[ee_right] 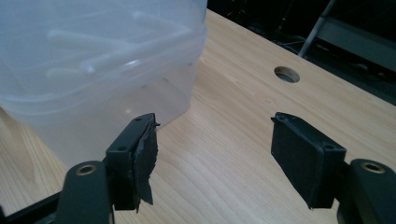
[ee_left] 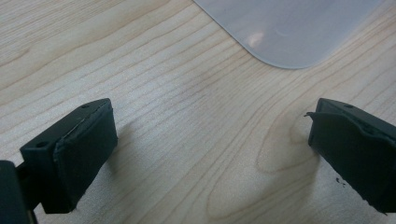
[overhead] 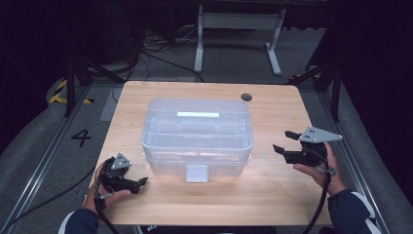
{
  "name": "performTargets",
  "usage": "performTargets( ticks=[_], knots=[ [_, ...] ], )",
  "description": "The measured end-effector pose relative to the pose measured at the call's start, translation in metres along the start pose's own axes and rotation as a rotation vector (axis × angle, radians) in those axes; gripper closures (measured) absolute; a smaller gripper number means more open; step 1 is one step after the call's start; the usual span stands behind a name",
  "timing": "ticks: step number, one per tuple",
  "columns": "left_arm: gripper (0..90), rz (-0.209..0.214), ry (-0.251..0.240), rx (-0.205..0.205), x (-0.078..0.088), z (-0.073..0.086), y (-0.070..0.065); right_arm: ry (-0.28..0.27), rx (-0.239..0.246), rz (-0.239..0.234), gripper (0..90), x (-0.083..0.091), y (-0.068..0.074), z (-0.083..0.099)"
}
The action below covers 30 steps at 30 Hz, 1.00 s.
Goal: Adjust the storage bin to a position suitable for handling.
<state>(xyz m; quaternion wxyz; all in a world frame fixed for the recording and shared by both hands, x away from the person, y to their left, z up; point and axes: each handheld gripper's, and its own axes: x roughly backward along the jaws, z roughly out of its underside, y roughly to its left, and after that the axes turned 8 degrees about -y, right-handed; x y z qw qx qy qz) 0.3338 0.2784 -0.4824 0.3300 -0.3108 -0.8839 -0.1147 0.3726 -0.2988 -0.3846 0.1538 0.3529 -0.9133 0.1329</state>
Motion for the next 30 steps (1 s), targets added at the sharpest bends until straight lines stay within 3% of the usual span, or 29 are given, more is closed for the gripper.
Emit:
performTargets(
  ticks=[8,30],
  knots=[
    [1.8,-0.003,0.006,-0.004,0.001,0.0,0.0,-0.025,0.041,-0.015,32.0,-0.004,0.005,-0.02],
    [1.8,-0.003,0.006,-0.003,0.001,0.0,0.0,-0.085,0.079,-0.042,32.0,-0.019,0.018,-0.06]
  ],
)
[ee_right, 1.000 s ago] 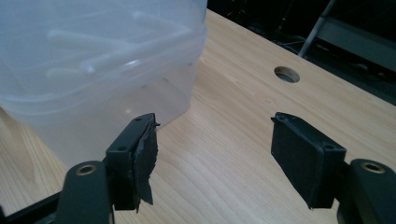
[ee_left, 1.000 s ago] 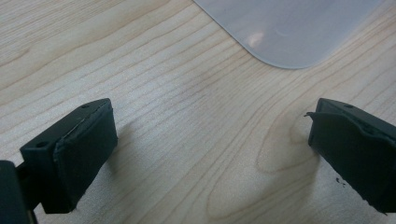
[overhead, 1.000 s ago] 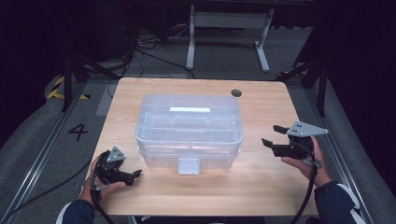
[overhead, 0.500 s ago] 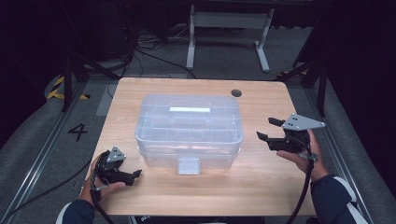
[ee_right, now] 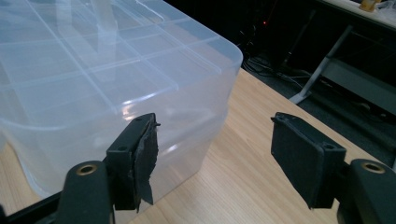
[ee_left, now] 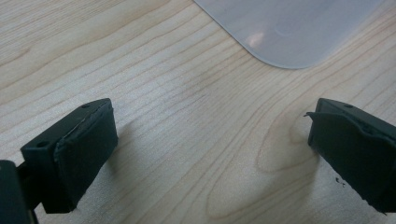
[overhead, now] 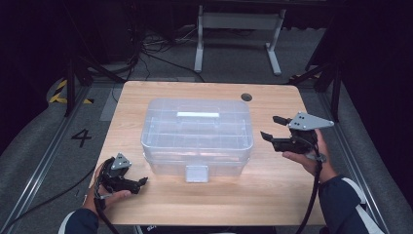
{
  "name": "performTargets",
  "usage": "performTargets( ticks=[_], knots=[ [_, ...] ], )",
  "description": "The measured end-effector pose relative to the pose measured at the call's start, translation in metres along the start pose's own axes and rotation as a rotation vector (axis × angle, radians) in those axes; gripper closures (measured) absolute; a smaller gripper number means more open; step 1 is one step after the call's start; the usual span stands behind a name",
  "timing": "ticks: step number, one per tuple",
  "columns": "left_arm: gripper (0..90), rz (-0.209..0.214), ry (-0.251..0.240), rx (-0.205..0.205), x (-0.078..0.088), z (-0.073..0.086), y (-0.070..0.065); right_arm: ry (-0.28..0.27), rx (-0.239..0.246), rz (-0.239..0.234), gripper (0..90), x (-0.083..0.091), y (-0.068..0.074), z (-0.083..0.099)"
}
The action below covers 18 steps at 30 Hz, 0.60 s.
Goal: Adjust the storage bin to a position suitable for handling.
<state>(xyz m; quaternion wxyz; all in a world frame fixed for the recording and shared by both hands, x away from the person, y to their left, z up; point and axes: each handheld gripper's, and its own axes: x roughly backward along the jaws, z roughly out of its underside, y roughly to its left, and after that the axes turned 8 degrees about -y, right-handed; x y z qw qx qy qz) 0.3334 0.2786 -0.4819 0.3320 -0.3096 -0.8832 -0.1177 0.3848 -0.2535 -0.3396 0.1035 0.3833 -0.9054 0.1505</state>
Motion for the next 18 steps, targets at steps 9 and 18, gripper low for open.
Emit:
performTargets(
  ticks=[9,18],
  knots=[
    [1.8,0.0,-0.002,0.0,0.0,0.0,0.0,-0.016,0.01,-0.013,32.0,-0.013,0.005,-0.012],
    [2.0,-0.001,-0.003,0.001,0.0,0.0,0.0,-0.034,0.011,-0.033,32.4,-0.025,0.009,-0.023]
  ],
)
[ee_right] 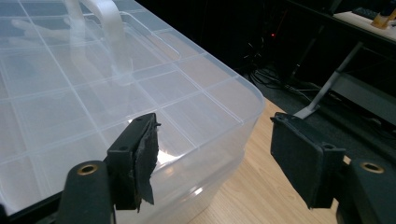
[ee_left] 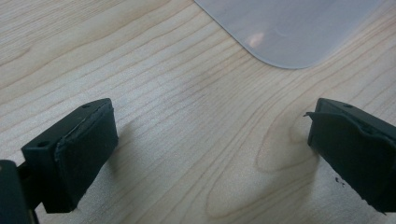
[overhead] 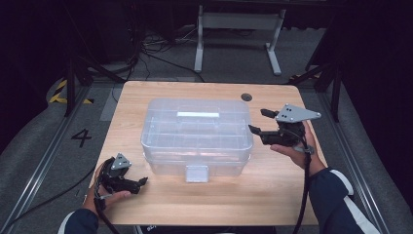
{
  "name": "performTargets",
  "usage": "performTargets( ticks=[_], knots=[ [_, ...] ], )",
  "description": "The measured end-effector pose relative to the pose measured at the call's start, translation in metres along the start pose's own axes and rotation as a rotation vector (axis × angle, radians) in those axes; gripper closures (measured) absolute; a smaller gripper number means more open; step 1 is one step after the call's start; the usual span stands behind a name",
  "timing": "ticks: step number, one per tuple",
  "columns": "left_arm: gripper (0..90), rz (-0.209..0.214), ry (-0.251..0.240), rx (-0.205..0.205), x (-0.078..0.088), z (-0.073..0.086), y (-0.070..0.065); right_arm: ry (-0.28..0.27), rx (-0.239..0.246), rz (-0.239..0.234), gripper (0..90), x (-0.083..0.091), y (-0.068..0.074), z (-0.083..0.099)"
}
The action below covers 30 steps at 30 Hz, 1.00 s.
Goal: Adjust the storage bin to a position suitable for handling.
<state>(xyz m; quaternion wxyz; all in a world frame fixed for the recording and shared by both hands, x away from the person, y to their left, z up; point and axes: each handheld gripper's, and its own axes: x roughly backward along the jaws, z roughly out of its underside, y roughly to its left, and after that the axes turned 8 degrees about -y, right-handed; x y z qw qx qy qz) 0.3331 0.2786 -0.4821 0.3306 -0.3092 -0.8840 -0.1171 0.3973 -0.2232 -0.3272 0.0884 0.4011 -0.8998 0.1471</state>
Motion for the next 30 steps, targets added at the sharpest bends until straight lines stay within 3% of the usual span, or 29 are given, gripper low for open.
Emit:
performTargets(
  ticks=[30],
  knots=[
    [2.2,-0.001,0.0,0.003,0.0,0.0,0.0,0.033,0.04,-0.114,32.0,-0.047,0.02,-0.024]
  ],
)
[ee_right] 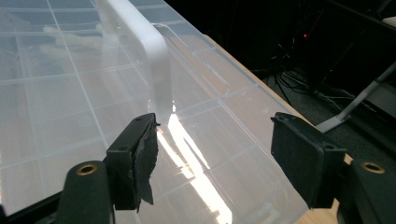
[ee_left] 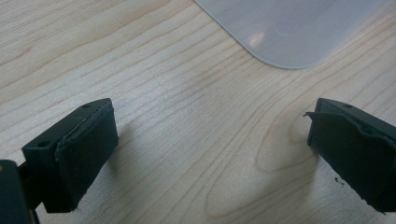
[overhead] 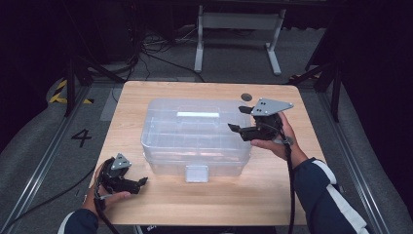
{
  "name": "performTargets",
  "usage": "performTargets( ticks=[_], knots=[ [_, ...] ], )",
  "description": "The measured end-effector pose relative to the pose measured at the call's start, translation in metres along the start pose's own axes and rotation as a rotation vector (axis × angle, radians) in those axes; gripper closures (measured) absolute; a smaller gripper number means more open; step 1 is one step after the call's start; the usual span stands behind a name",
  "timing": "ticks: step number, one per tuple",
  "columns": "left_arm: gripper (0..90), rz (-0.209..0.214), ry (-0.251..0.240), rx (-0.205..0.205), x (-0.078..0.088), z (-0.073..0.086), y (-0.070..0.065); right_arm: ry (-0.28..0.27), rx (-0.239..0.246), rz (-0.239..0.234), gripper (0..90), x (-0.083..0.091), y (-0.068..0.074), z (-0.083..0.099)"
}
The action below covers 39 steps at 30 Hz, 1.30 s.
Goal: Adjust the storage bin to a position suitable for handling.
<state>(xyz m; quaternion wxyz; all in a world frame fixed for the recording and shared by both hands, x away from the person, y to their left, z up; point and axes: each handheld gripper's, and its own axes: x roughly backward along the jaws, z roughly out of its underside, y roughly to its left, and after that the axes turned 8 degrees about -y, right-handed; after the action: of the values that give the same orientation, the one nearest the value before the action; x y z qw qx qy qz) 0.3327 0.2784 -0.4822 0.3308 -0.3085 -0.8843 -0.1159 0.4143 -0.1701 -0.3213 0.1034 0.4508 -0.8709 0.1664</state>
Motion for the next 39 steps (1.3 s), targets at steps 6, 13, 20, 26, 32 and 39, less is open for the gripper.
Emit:
performTargets(
  ticks=[6,13,20,26,32,39],
  knots=[
    [2.2,0.0,0.0,0.0,0.0,0.0,0.0,0.009,0.018,-0.016,32.5,-0.006,0.004,-0.008],
    [2.2,-0.004,-0.003,-0.008,0.0,0.0,0.001,0.021,0.035,-0.033,35.6,-0.013,0.008,-0.015],
    [2.5,-0.004,-0.005,0.006,0.0,0.0,-0.001,0.025,0.058,-0.048,40.5,-0.02,0.013,-0.022],
    [3.3,-0.004,-0.007,0.013,0.001,0.001,-0.002,0.026,0.07,-0.056,48.3,-0.024,0.015,-0.028],
    [4.4,-0.007,-0.012,0.004,0.001,0.001,-0.001,0.034,0.088,-0.066,57.1,-0.028,0.018,-0.031],
    [4.9,-0.009,-0.009,0.0,0.002,0.001,-0.001,0.07,0.111,-0.064,65.5,-0.033,0.021,-0.033]
  ],
)
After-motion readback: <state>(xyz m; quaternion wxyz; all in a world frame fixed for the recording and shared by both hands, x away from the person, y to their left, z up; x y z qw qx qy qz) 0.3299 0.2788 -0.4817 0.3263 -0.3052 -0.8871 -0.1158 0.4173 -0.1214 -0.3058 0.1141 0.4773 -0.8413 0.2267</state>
